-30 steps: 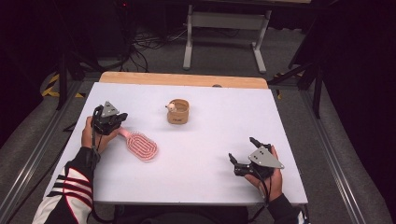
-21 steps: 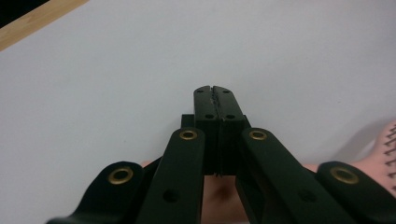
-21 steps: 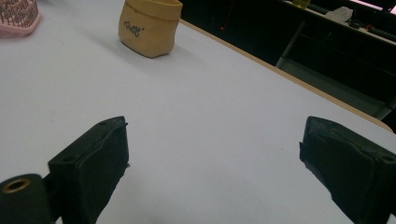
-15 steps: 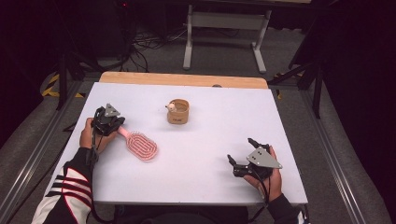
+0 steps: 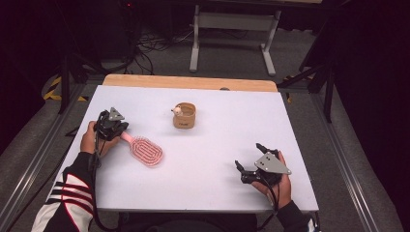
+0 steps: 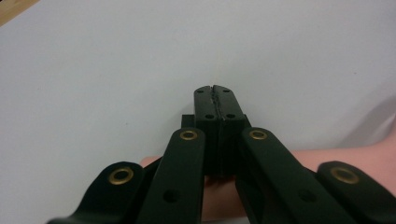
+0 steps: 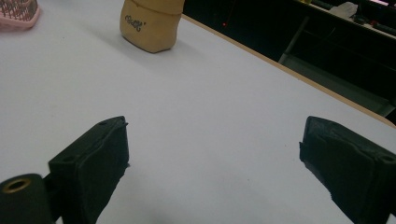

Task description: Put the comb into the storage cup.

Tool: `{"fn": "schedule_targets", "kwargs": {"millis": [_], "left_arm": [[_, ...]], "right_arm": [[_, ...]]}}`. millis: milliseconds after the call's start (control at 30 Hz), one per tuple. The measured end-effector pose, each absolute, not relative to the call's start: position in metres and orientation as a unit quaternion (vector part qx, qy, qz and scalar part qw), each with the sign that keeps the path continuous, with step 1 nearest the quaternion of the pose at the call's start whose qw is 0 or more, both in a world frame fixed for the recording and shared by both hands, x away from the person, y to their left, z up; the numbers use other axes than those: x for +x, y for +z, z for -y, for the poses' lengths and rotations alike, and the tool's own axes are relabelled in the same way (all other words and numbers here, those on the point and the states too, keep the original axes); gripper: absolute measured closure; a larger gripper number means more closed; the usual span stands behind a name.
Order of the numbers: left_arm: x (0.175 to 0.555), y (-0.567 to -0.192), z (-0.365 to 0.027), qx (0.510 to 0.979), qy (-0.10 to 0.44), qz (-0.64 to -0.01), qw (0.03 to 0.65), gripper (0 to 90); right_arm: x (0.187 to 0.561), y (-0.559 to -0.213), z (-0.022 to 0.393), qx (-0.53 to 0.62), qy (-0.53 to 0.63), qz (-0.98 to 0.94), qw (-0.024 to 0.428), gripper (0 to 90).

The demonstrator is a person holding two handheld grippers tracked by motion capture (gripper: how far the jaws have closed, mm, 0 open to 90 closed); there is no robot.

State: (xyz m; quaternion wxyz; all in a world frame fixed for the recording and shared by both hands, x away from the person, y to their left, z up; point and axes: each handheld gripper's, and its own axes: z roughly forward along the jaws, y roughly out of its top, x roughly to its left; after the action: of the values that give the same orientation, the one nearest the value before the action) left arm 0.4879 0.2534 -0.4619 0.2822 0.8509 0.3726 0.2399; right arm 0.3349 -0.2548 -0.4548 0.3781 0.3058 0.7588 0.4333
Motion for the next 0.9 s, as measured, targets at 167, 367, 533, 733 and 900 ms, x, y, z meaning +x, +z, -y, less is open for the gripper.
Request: {"fn": "schedule_targets", "kwargs": {"millis": [167,367,533,733,900], "left_arm": [[0.485,-0.46,-0.259,0.857,0.234,-0.373,0.27,90.0],[0.476,-0.458,-0.269,0.861,0.214,-0.382,0.26,90.0],[0.464,-0.457,-0.274,0.869,0.207,-0.379,0.24,90.0],[0.448,-0.458,-0.277,0.874,0.204,-0.373,0.235,90.0],[0.433,-0.457,-0.279,0.878,0.2,-0.37,0.229,90.0]], "right_arm": [[0.335,-0.455,0.255,0.305,0.432,-0.761,0.377,8.5],[0.336,-0.456,0.256,0.305,0.428,-0.765,0.373,8.4],[0.337,-0.456,0.256,0.303,0.425,-0.768,0.371,8.5],[0.336,-0.456,0.256,0.302,0.426,-0.768,0.37,8.4],[0.336,-0.456,0.257,0.303,0.425,-0.769,0.37,8.5]]}}
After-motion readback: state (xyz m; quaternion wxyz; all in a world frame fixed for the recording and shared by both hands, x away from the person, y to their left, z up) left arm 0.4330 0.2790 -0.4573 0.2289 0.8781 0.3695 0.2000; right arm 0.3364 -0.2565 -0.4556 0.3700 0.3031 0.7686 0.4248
